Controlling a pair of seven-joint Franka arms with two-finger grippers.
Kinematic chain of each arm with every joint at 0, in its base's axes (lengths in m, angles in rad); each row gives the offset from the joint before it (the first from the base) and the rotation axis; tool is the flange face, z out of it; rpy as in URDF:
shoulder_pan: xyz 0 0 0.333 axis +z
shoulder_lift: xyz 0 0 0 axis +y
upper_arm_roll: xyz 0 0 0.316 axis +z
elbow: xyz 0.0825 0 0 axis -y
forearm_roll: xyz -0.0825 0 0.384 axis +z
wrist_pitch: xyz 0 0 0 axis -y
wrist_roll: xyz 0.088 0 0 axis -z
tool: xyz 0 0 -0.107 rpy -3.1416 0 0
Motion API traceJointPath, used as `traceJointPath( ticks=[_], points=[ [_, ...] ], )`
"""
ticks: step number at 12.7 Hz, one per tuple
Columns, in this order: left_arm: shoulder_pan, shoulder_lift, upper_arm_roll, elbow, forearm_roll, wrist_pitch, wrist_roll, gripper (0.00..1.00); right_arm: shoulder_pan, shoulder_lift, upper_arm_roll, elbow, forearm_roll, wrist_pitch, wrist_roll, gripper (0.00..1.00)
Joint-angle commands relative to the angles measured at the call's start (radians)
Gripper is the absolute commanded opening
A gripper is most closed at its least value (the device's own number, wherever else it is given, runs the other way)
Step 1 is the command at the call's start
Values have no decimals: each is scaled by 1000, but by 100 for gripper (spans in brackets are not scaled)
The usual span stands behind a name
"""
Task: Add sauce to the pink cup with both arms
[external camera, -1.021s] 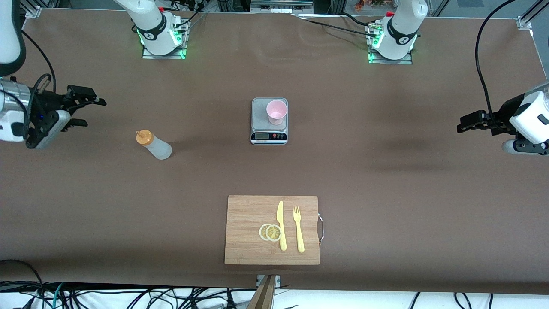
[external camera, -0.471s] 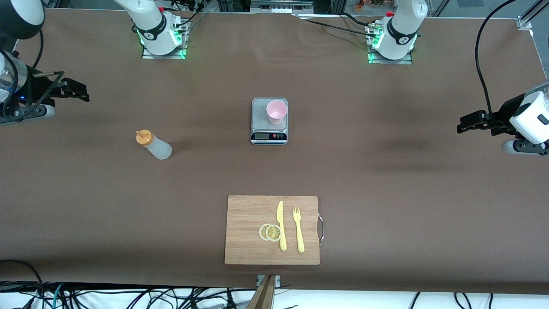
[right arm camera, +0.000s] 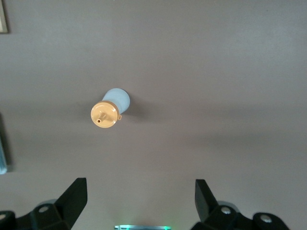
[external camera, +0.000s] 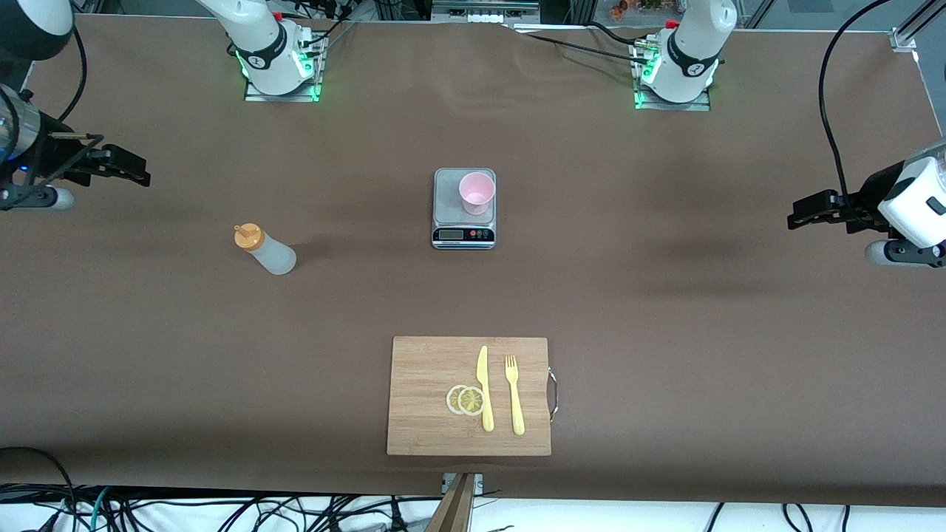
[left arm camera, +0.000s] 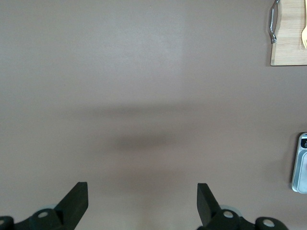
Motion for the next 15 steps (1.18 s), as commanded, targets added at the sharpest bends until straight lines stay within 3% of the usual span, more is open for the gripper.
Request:
traceJointPath(
  ticks=[1, 2, 4, 15],
  points=[
    [1, 12, 1, 31, 21, -25, 20, 100, -41, -26, 41, -17, 29, 1, 9, 99],
    [1, 12, 1, 31, 21, -25, 20, 100, -47, -29, 74, -17, 14, 3, 24, 99],
    [1, 12, 1, 31, 23, -25, 20, 100, -50, -30, 85, -17, 18, 3, 113, 99],
    [1, 12, 1, 31, 23, -25, 20, 100, -46, -4, 84, 27, 17, -10, 78, 99]
  ],
)
